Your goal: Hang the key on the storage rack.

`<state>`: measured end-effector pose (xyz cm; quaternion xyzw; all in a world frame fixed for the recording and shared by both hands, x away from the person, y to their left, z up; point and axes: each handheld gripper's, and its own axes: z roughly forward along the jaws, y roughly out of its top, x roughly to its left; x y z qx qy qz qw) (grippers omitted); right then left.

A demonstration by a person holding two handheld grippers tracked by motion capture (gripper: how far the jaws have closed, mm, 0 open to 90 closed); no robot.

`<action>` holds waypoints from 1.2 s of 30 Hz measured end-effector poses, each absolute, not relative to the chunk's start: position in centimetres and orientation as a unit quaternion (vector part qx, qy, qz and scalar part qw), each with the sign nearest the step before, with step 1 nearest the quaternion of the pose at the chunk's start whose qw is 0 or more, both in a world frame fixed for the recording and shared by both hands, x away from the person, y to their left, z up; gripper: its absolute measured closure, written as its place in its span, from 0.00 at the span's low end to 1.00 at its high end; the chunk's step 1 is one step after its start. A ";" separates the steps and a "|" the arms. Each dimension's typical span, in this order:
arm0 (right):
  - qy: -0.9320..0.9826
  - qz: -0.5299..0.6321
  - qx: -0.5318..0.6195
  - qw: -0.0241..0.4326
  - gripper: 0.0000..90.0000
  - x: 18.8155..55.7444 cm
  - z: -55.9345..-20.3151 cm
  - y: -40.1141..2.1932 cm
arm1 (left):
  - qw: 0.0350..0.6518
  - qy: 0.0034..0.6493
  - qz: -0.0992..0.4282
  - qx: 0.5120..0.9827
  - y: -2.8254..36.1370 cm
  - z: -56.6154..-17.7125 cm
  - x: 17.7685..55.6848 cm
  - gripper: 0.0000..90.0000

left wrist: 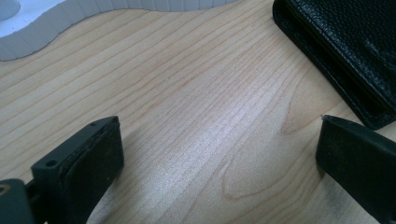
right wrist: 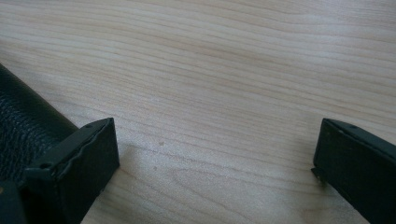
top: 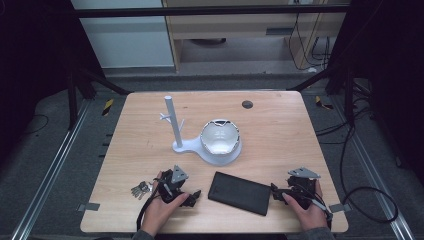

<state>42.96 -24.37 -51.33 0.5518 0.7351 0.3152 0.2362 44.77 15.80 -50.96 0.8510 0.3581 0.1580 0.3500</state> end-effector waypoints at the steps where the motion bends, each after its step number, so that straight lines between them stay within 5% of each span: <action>1: 0.735 0.315 0.552 0.236 0.00 43.0 -51.3 -24.4 | 0.350 0.357 0.157 0.851 15.8 -51.0 44.8 0.00; 15: 0.735 0.315 0.552 0.236 0.00 42.9 -51.3 -24.4 | 0.287 0.332 0.169 0.883 16.2 -47.8 44.2 0.05; 23: 0.734 0.314 0.554 0.237 0.00 42.9 -51.3 -24.3 | 0.212 0.360 0.158 0.895 21.3 -44.9 44.6 0.10; 36: 0.734 0.314 0.554 0.237 0.00 42.9 -51.3 -24.3 | 0.197 0.424 0.156 0.870 27.7 -43.7 46.5 0.29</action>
